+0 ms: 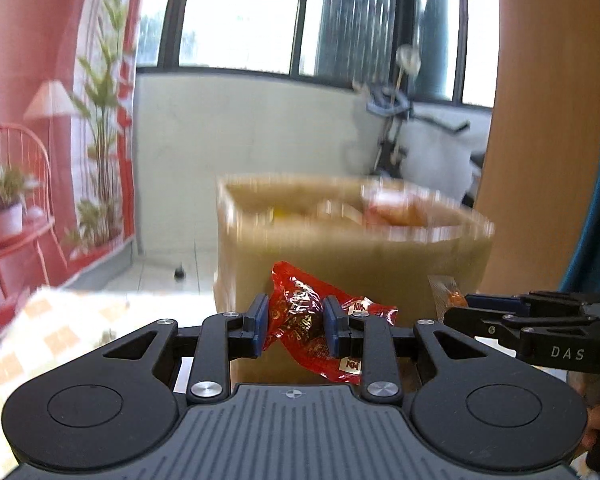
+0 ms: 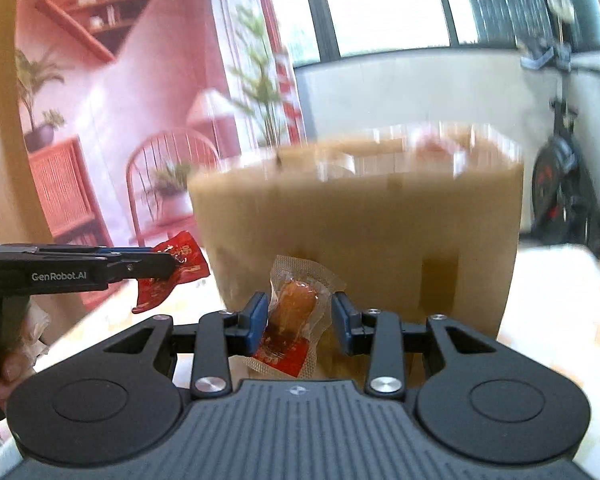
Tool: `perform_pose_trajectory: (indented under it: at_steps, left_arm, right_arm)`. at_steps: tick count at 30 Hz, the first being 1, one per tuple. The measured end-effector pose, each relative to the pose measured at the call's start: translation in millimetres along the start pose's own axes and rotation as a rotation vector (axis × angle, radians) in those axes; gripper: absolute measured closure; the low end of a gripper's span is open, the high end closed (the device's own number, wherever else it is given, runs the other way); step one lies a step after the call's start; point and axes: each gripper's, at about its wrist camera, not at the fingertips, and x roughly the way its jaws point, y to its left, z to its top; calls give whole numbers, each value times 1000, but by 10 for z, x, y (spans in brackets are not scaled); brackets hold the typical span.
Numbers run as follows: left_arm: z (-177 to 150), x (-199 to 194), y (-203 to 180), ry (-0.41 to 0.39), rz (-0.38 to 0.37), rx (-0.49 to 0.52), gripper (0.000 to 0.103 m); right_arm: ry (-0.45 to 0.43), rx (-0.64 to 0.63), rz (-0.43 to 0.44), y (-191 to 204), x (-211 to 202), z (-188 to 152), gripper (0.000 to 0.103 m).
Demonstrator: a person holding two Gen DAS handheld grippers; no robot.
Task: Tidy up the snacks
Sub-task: 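Lift the red bag with the left tool into the box while the right tool carries the sausage stick, then open both tools to release the red bag and sausage stick into the box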
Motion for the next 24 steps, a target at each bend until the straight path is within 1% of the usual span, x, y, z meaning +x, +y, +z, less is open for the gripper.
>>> perform_pose_trajectory:
  at_steps: [6,10,13,16,18,21,22,24]
  left_arm:
    - [463,111,-146,-91,-17,32,72]
    - [670,338,-258,-116,-11,62,72]
    - [739,542,-326,-108,-11,68,72]
    - [757,744,-376,-93,-2,78,72]
    - [729,811,-377,-82,-2,77,72]
    - [696,934,-389,-56,-11,77,71]
    - [683,978,-407,-42,-23,80,70]
    - [667,1048,-398,-10,-47,86,60]
  right_arm:
    - [-112,-38,-13,-46,-51,390,65]
    - [-159,-54,-36,-154,43,602,65]
    - [-198,-54,-58,-254,98,726,65]
    - [-219,-40,-86,-392,182,803,65]
    - [-219,-45,-104,-457,253,844,65]
    - [-196,-93,-133,-495,375,851,65]
    - [-186,-98,-135,-502,407,835,65]
    - [-168,-94,-142,-530,468,804,65]
